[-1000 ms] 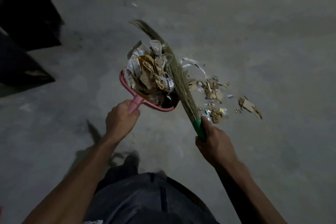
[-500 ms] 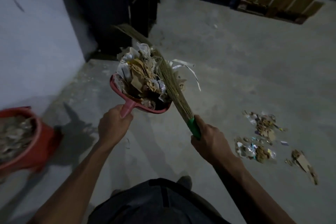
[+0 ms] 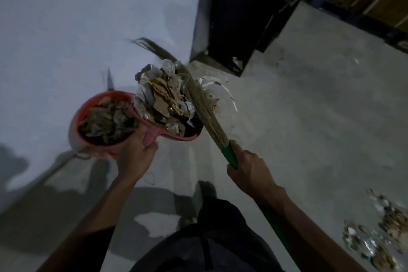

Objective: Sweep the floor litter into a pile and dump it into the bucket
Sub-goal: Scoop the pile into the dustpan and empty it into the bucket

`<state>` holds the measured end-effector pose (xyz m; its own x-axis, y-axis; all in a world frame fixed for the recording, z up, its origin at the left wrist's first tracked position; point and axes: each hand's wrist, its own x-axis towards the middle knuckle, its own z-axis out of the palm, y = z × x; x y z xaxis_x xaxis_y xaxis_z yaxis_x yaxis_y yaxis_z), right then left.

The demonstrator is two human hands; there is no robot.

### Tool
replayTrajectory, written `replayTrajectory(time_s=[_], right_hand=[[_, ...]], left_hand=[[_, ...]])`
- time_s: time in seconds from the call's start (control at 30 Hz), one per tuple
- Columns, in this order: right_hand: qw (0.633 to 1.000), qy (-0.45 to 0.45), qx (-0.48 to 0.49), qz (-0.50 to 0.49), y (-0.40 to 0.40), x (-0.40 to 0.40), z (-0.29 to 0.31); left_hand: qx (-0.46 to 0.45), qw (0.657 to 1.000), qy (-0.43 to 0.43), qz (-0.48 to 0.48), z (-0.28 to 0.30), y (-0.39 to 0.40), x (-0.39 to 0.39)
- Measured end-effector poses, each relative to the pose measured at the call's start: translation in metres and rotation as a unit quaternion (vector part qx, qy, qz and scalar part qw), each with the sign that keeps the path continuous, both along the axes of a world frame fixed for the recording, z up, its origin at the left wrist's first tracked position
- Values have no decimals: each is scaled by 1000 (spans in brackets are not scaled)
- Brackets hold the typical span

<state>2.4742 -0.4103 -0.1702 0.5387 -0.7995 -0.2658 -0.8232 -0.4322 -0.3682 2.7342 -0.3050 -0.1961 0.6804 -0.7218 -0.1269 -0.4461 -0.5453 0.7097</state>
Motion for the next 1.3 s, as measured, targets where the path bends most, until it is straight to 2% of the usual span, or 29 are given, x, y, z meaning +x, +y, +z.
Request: replayTrajectory(time_s=[0.27, 0.37, 0.47, 0.57, 0.73, 0.9, 1.07, 1.3], right_hand=[[992, 18, 22, 120, -34, 140, -26], [988, 36, 36, 148, -52, 194, -42], [983, 54, 63, 166, -68, 240, -51], [979, 72, 92, 170, -78, 272, -58], [967, 127, 141, 169, -76, 316, -65], [964, 156, 165, 136, -59, 365, -80], [959, 185, 201, 80, -22, 424, -93], [952, 191, 237, -20, 26, 493, -112]], left_hand=[[74, 990, 0, 117, -18, 24, 111], [64, 991, 22, 114, -31, 20, 161], [99, 989, 17, 106, -42, 18, 208], [120, 991, 16, 65, -50, 19, 245], [145, 987, 20, 68, -52, 13, 291], [211, 975, 65, 25, -81, 20, 358], [293, 952, 52, -70, -109, 16, 437], [359, 921, 31, -149, -145, 7, 508]])
